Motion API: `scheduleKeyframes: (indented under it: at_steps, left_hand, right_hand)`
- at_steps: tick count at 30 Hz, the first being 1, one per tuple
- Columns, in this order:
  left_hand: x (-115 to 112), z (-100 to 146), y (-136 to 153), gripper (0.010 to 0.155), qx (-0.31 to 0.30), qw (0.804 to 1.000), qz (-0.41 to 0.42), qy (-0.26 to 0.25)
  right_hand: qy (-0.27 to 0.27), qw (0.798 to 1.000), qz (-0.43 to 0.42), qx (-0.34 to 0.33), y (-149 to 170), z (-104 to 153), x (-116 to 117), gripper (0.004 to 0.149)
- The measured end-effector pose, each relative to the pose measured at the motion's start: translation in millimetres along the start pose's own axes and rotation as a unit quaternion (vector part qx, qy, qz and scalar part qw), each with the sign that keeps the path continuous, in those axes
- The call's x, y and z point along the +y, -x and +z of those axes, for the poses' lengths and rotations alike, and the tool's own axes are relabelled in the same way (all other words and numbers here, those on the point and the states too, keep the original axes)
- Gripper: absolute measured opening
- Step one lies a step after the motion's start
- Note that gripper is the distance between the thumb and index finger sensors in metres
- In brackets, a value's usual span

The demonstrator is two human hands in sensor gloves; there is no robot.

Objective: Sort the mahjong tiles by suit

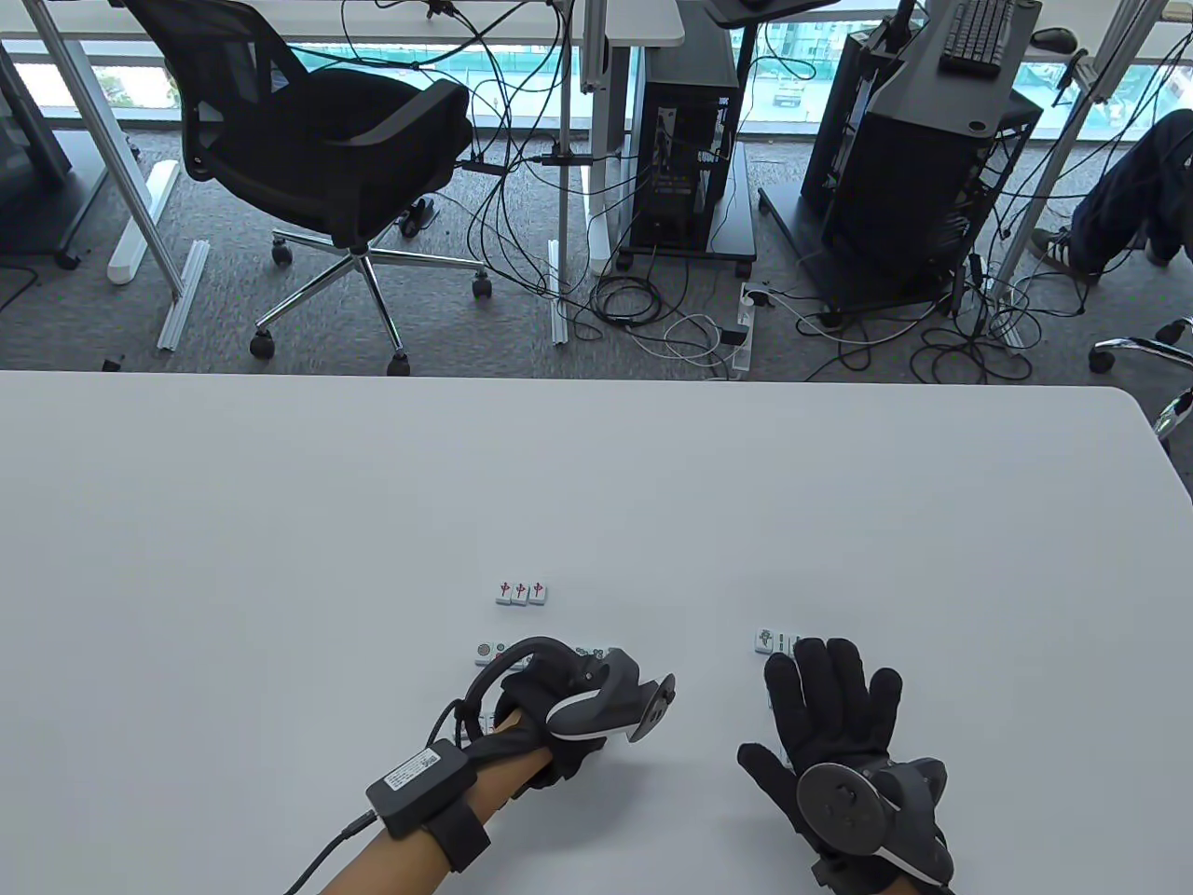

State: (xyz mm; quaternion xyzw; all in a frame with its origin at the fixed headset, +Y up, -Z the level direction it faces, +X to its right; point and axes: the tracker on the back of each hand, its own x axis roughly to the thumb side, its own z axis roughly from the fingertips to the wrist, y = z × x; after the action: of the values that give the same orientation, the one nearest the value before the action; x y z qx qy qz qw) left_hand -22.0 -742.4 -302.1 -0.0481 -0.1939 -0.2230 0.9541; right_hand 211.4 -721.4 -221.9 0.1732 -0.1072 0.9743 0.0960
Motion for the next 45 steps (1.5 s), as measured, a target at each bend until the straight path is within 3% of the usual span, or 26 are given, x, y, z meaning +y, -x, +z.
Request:
scheduleKeyframes:
  at_steps: [3, 15, 21, 25, 30, 38, 45]
  left_hand:
    - [6, 16, 29, 0.078, 0.042, 0.997, 0.004, -0.06]
    - [-1, 122, 172, 0.101, 0.171, 0.98, -0.043, -0.097]
    - [-18, 173, 224, 0.103, 0.233, 0.964, 0.011, -0.124]
    - [-36, 190, 239, 0.102, 0.255, 0.954, 0.053, -0.151]
    - [-62, 193, 241, 0.099, 0.256, 0.941, 0.097, -0.196]
    - [-107, 185, 234, 0.097, 0.253, 0.95, 0.092, -0.157]
    - [-121, 193, 237, 0.097, 0.263, 0.952, 0.084, -0.133]
  right_hand:
    - [-0.001, 1.0, 0.004, 0.001, 0, 0, 0, 0.082]
    - [-0.001, 1.0, 0.025, 0.018, 4, -1, 1, 0.083]
    - [0.004, 0.999, 0.034, 0.031, 6, 0, -2, 0.083]
    - [0.006, 0.998, 0.042, 0.042, 10, 0, -3, 0.083]
    - [0.006, 0.998, 0.042, 0.049, 13, 0, -3, 0.081]
    - [-0.006, 0.997, 0.047, 0.053, 14, -1, 0, 0.081]
    - [-0.018, 0.998, 0.033, 0.055, 13, -6, 0, 0.083]
